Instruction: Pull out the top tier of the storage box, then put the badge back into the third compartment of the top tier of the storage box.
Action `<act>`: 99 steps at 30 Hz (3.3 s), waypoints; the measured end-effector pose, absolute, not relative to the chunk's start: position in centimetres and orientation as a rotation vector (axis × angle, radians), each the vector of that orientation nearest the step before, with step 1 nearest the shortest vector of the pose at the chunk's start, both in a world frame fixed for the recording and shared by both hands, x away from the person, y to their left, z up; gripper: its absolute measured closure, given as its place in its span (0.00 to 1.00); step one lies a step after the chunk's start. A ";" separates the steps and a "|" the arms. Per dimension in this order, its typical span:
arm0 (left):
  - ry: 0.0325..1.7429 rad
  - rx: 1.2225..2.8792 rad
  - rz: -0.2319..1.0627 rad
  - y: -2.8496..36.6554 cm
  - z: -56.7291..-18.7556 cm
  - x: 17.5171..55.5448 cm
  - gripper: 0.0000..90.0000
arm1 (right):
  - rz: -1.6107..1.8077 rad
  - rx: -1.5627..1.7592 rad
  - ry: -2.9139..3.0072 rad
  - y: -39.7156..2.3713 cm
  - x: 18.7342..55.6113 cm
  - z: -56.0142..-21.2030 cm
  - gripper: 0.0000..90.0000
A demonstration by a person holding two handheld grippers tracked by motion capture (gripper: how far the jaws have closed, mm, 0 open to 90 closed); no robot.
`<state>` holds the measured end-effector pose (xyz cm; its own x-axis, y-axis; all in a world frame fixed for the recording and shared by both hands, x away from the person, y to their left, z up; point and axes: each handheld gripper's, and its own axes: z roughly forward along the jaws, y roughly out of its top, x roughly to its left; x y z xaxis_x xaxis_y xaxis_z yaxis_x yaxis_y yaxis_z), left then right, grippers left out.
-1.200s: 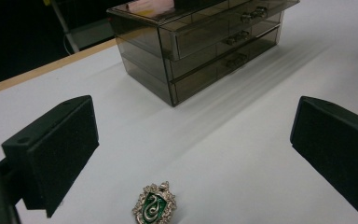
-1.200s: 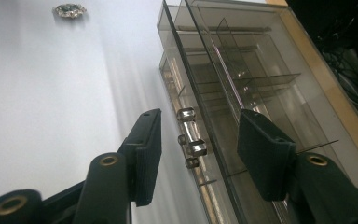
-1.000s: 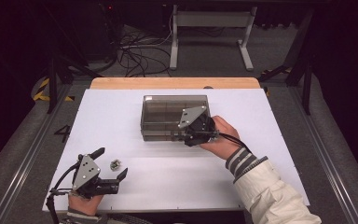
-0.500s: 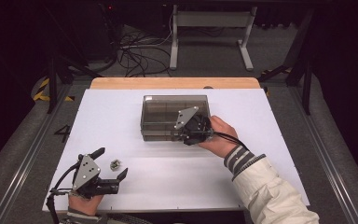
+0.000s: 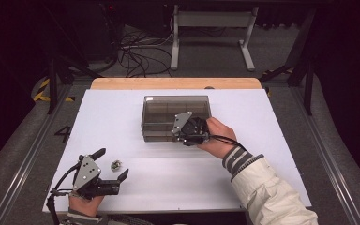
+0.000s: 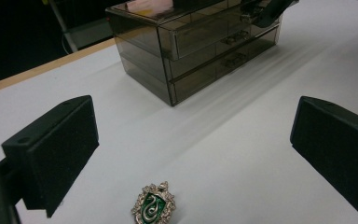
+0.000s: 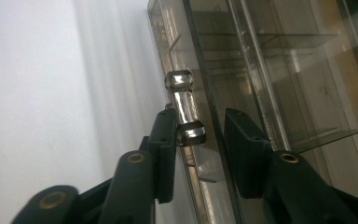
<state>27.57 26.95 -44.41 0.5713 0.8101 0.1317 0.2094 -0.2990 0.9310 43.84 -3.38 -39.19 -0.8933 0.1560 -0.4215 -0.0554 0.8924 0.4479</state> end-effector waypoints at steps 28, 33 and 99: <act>0.838 1.815 0.762 27.0 -44.4 27.6 0.02 | 0.668 0.062 2.647 -3.6 41.4 -38.4 0.77; 0.838 1.816 0.763 27.0 -44.4 27.6 0.02 | 0.684 0.053 2.656 -3.8 40.7 -38.3 0.77; 0.846 1.771 0.747 27.6 -43.4 28.1 0.01 | 1.299 0.341 2.476 -11.3 38.7 -35.5 0.08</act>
